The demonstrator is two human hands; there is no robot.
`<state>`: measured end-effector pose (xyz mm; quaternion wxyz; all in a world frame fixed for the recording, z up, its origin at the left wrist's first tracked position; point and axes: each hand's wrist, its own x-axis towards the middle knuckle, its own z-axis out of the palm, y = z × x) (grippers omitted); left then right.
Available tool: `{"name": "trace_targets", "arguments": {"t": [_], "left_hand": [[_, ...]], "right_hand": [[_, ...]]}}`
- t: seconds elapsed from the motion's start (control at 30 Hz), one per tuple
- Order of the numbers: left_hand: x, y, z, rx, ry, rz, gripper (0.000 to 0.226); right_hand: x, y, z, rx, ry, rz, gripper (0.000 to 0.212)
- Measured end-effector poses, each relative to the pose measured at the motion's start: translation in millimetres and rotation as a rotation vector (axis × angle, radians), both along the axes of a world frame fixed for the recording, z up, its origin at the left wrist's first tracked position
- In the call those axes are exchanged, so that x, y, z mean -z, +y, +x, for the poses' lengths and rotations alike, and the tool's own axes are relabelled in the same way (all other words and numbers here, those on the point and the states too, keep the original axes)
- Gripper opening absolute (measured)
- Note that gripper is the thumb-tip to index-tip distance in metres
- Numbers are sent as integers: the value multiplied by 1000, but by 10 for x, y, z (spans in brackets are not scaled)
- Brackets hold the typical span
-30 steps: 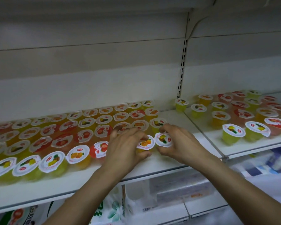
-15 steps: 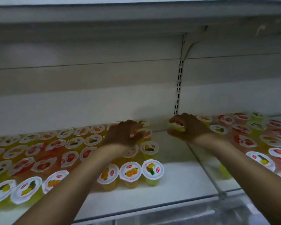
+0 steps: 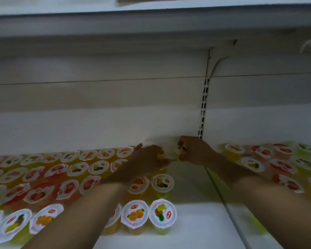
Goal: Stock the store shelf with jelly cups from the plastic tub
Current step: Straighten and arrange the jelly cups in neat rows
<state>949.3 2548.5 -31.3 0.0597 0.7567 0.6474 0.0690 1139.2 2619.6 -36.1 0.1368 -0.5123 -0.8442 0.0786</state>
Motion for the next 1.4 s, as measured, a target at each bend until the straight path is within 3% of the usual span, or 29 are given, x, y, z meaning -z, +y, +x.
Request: {"name": "trace_targets", "arguments": {"t": [0.3, 0.47, 0.57, 0.67, 0.77, 0.83, 0.93, 1.13, 1.4], "left_hand": [[-9, -16, -16, -30, -13, 3, 60], [-40, -102, -3, -15, -25, 19, 57], [-69, -260, -54, 35, -57, 81, 52], [-86, -419, -108, 29, -49, 97, 54], [-34, -492, -107, -10, -62, 104, 37], [-21, -524, -68, -14, -73, 98, 33], [-39, -554, -6, -10, -63, 111, 33], [-32, -475, -19, -38, -122, 205, 20], [-8, -397, -7, -24, -161, 284, 22]], "right_hand": [[195, 69, -235, 3, 65, 76, 36], [26, -143, -89, -15, 7, 36, 62], [-226, -315, 244, 60, -99, 81, 65], [-426, -437, 650, 135, -239, -32, 69], [-407, -538, 851, 171, -269, -189, 72], [-305, -541, 865, 178, -280, -172, 64], [-202, -527, 783, 193, -228, -72, 50], [-142, -666, 240, 46, 16, -74, 46], [42, -673, -61, 22, 40, 9, 45]]}}
